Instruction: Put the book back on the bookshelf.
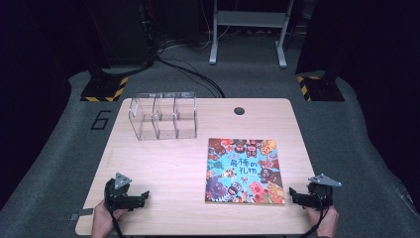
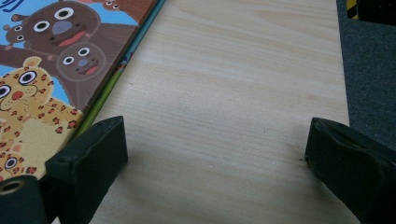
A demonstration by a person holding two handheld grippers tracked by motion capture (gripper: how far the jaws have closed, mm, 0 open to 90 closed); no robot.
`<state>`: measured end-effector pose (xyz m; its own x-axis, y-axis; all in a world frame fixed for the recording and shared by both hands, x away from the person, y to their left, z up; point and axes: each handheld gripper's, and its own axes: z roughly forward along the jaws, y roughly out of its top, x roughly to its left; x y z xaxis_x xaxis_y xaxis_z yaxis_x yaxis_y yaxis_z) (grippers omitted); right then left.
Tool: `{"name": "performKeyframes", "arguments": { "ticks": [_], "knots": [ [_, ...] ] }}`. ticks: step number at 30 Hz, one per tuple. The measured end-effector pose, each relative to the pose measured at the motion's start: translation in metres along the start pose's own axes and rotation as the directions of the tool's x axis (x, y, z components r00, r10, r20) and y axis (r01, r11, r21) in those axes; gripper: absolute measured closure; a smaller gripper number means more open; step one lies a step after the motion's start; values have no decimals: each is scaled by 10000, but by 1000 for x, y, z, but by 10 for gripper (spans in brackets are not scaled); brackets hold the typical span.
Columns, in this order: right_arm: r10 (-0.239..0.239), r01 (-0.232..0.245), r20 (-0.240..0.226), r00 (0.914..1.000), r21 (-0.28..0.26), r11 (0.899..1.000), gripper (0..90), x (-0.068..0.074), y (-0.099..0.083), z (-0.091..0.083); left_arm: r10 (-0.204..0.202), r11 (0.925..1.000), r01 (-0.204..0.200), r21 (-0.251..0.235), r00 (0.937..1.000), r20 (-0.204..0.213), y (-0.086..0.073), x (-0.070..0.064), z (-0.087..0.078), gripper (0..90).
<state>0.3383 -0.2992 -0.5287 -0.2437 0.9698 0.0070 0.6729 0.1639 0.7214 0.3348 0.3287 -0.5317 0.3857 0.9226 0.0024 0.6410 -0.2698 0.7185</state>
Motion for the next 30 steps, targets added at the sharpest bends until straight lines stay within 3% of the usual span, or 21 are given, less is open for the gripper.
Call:
{"name": "performKeyframes", "arguments": {
  "ticks": [11,20,26,27,30],
  "knots": [
    [-3,3,-12,10000,-83,10000,45,0,1,2,-141,9998,138,-138,9997,-212,3,-1,5,0],
    [-101,101,-1,9999,290,9995,16,2,5,3,-330,9994,329,-55,9990,-295,3,-1,4,0],
    [284,-266,-418,9987,427,9987,13,10,15,5,-348,9993,345,-109,9989,-301,3,-2,4,0],
    [191,-162,-681,9975,419,9990,10,12,19,6,-343,9994,340,-105,9990,-294,3,-2,4,0],
    [90,-66,-831,9965,293,9995,11,16,28,8,-341,9994,338,-101,9990,-290,3,-2,4,0]
  ]
}}
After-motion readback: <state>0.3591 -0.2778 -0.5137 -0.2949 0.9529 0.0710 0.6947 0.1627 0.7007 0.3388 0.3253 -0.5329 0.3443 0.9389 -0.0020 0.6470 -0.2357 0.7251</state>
